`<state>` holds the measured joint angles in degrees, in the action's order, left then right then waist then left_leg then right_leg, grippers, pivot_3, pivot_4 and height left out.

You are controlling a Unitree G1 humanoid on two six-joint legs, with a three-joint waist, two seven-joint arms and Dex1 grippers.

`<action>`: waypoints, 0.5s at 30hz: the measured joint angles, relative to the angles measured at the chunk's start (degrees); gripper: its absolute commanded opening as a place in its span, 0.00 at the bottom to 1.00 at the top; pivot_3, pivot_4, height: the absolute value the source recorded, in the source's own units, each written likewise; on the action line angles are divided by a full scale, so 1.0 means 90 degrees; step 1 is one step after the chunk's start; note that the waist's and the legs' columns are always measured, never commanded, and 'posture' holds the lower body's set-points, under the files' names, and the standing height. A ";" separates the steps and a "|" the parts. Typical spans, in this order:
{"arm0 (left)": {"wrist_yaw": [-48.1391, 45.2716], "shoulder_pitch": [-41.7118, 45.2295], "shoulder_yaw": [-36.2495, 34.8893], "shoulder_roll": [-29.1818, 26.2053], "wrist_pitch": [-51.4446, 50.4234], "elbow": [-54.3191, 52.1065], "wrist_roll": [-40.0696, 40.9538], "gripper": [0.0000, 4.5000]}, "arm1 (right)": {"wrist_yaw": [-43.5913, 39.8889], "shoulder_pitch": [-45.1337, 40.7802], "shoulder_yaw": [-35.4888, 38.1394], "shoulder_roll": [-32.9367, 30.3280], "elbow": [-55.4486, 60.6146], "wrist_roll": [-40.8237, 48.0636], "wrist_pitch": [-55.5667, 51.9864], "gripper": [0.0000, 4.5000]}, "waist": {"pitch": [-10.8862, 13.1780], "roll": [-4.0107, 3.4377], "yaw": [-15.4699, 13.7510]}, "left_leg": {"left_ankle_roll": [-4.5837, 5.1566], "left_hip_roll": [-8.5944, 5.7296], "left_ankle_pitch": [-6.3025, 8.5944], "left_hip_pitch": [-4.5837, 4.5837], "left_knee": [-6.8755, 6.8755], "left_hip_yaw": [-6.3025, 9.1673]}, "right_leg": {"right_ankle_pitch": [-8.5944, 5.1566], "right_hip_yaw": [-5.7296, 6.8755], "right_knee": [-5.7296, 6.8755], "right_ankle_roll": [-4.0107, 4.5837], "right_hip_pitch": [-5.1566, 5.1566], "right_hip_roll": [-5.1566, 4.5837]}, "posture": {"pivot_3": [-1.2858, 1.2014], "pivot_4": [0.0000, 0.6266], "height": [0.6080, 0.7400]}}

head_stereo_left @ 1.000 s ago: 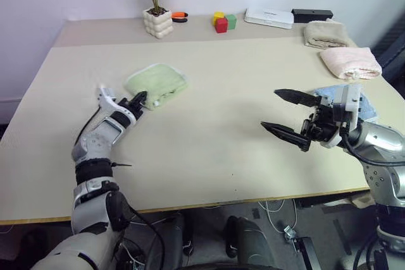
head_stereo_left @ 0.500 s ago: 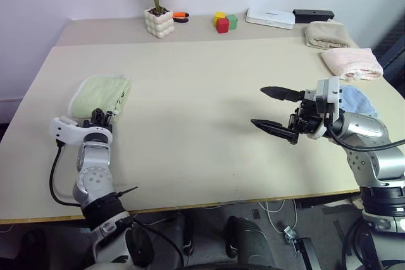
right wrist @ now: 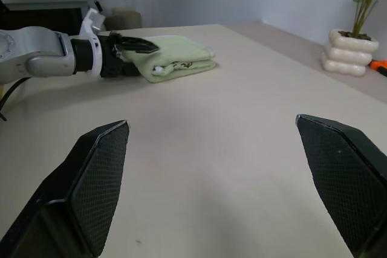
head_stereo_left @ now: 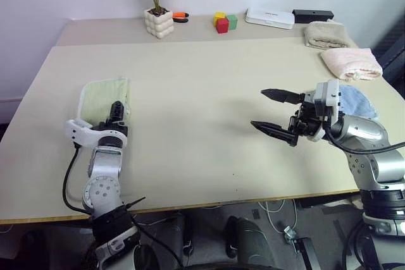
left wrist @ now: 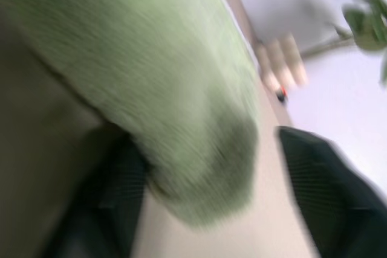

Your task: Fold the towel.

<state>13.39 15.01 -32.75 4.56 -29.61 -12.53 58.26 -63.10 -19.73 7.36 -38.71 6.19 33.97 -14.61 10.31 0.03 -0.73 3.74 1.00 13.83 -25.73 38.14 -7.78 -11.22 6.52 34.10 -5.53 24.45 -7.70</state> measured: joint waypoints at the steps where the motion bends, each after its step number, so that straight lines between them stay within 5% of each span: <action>1: 0.0108 -0.0085 0.0047 -0.0079 -0.0178 -0.0151 0.0208 0.99 | -0.0006 0.0013 -0.0001 0.0005 0.0000 0.0000 0.0000 1.00 | 0.0000 0.0000 -0.0001 | 0.0000 0.0000 0.0000 0.0000 0.0000 0.0000 | 0.0000 0.0000 0.0001 0.0000 0.0000 0.0000 | 0.52 0.24 1.00; 9: 0.0589 -0.1059 0.0370 -0.0791 -0.1366 -0.0827 0.2025 0.99 | -0.0176 -0.0276 -0.0081 0.0140 -0.0490 -0.0139 0.0068 1.00 | -0.0002 -0.0004 -0.0018 | -0.0005 0.0001 -0.0002 0.0006 0.0001 0.0003 | -0.0003 0.0001 0.0002 0.0004 0.0002 0.0001 | 0.52 0.24 1.00; 13: -0.0663 -0.0798 0.1107 -0.1757 -0.1487 -0.0656 0.1447 0.99 | -0.0241 -0.0560 -0.0104 0.0195 -0.0691 -0.0181 0.0082 1.00 | -0.0002 -0.0005 -0.0013 | -0.0006 -0.0002 -0.0001 0.0006 0.0001 0.0002 | -0.0002 0.0002 -0.0005 0.0005 0.0020 0.0000 | 0.52 0.24 1.00; 15: -0.2113 -0.0539 0.1868 -0.2685 -0.1007 -0.0619 0.0418 0.99 | -0.0274 -0.0632 -0.0112 0.0196 -0.0715 -0.0182 0.0069 1.00 | -0.0003 -0.0005 -0.0008 | -0.0012 -0.0002 -0.0003 -0.0002 -0.0011 -0.0008 | -0.0002 0.0000 -0.0005 0.0006 0.0034 0.0001 | 0.52 0.24 1.00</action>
<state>-5.63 10.16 -15.94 -19.60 -38.67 -18.09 62.02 -65.57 -25.42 6.35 -36.95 -0.25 32.34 -13.98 10.28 -0.02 -0.80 3.63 0.99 13.81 -25.75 38.04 -7.86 -11.23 6.53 34.06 -5.48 24.76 -7.69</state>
